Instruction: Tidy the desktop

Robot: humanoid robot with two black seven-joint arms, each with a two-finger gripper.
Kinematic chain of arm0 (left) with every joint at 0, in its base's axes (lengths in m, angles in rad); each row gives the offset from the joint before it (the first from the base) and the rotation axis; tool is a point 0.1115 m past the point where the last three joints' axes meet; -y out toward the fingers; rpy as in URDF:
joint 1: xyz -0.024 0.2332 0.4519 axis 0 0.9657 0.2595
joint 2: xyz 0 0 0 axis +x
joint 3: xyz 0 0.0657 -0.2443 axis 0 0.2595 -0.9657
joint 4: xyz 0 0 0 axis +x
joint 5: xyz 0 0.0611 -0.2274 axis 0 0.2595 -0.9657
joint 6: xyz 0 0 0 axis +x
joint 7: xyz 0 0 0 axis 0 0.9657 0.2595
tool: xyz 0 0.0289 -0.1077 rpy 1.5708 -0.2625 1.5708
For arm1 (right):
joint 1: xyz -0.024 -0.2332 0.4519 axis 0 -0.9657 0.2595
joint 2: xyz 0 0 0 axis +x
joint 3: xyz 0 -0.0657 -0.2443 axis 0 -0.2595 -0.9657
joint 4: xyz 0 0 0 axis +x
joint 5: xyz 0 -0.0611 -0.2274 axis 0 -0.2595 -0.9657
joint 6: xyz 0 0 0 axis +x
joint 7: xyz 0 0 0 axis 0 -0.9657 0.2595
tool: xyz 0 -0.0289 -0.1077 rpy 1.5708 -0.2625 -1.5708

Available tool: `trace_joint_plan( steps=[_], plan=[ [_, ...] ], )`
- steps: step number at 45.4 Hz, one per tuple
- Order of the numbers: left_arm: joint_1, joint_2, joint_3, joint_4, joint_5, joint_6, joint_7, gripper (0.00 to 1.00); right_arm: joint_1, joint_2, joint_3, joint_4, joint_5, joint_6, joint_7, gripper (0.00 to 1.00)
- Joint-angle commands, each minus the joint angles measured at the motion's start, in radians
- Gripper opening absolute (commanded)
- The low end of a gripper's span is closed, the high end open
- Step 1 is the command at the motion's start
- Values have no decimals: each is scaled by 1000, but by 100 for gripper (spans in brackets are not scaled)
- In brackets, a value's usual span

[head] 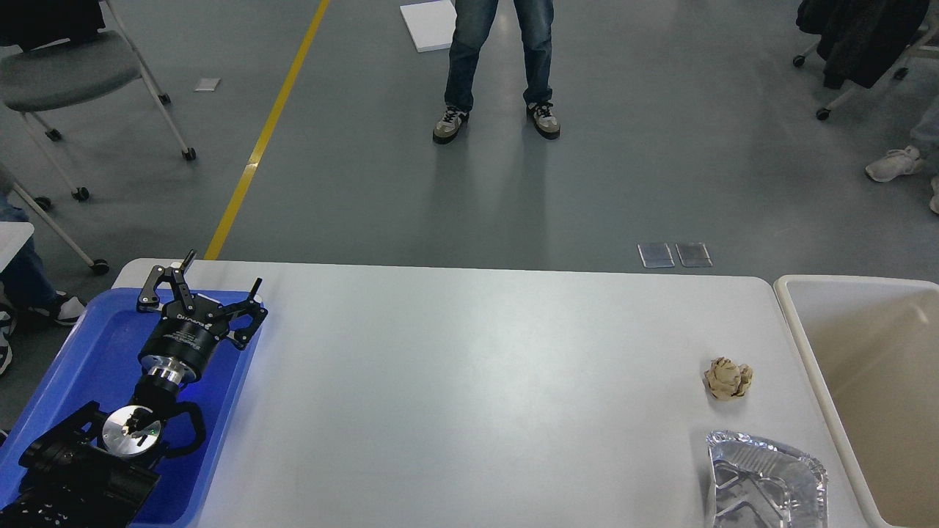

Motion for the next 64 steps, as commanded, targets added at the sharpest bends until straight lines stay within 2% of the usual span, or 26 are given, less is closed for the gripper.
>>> trace_joint_plan(
  steps=[1, 48, 50, 53, 54, 55, 56, 57, 59, 64],
  plan=[
    [0, 0, 0, 0, 1, 0, 0, 100, -44, 48, 27, -27, 2, -46, 0, 0],
    [0, 0, 0, 0, 1, 0, 0, 100, -26, 74, 28, -13, -39, -43, 1, 0],
    [0, 0, 0, 0, 1, 0, 0, 100, -23, 73, 28, -13, -39, -43, 1, 17],
    [0, 0, 0, 0, 1, 0, 0, 100, -20, 73, 28, -13, -39, -43, 1, 23],
    [0, 0, 0, 0, 0, 0, 0, 100, -20, 71, 28, -15, -39, -45, 1, 29],
    [0, 0, 0, 0, 1, 0, 0, 100, -20, 70, 28, -18, -39, -45, 1, 41],
    [0, 0, 0, 0, 1, 0, 0, 100, -20, 68, 28, -22, -39, -46, 1, 63],
    [-1, 0, 0, 0, 1, 0, 0, 100, -20, 67, 28, -25, -39, -48, 3, 79],
    [0, 0, 0, 0, 1, 0, 0, 100, -18, 67, 30, -25, -39, -51, 1, 99],
    [0, 0, 0, 0, 1, 0, 0, 100, -20, 70, 25, -10, -43, -34, 1, 100]
  ],
)
